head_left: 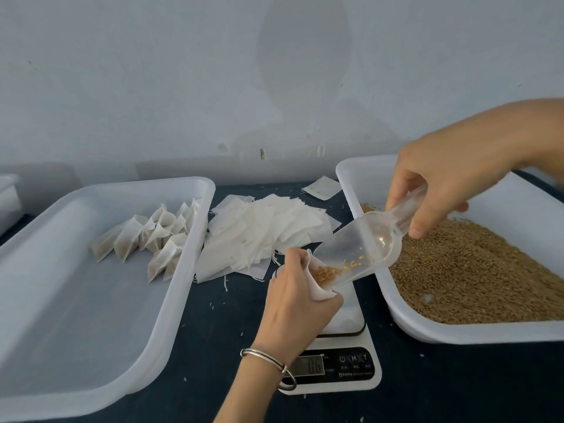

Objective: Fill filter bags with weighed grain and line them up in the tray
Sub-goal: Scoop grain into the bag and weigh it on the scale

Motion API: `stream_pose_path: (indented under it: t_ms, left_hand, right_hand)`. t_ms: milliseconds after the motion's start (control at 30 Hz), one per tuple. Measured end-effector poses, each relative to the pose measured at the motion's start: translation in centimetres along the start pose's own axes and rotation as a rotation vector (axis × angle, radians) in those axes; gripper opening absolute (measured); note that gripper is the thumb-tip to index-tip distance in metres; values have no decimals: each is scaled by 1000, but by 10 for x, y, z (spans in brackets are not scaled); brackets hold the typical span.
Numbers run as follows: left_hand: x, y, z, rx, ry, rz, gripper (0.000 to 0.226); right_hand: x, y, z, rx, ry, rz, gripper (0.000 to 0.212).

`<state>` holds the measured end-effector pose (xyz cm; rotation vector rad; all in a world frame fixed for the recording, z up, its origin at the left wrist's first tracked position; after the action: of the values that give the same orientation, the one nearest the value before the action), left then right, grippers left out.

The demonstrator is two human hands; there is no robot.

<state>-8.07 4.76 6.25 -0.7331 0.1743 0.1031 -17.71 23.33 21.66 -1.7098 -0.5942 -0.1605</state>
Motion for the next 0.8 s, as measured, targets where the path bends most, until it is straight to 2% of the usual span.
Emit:
stream_pose_path:
  t_ms: [133,233,333,467,633,700,800]
  left_hand:
    - [1,-1,-2,50,-34,21,34]
    - [1,-4,-3,138,-59,17,33]
    - [1,-7,-5,214,-71,-1,29]
    - [0,-9,-4,228,-77,-17,29]
    - [1,-5,1,111,-37,-24,32]
    - [1,-1,3,64,1,-34,34]
    - [1,6,5,31,10,-61,36]
  right_hand:
    - [12,4,-16,19,-191,-99,39]
    - [23,9,-8,-129,-233,-130,26]
    - [28,24,9,-319,-229,-166,30]
    - [30,38,26,-418,-186,-203,40]
    - [34,29,21,-346,-206,-187,34]
    - [33,22,14,-212,-225,-158,34]
    - [25,18,6,21,-224,-41,47]
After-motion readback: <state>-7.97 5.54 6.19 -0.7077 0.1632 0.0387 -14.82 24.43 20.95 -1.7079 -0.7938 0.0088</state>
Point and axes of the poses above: each hand's wrist, its own x-axis away from the middle knuckle, its own y-axis out of the palm, z = x × y, the point moved 3 cm from there along -x, towards the middle knuckle, and after that the axes turned 9 degrees about -x, right-handed, at the moved point
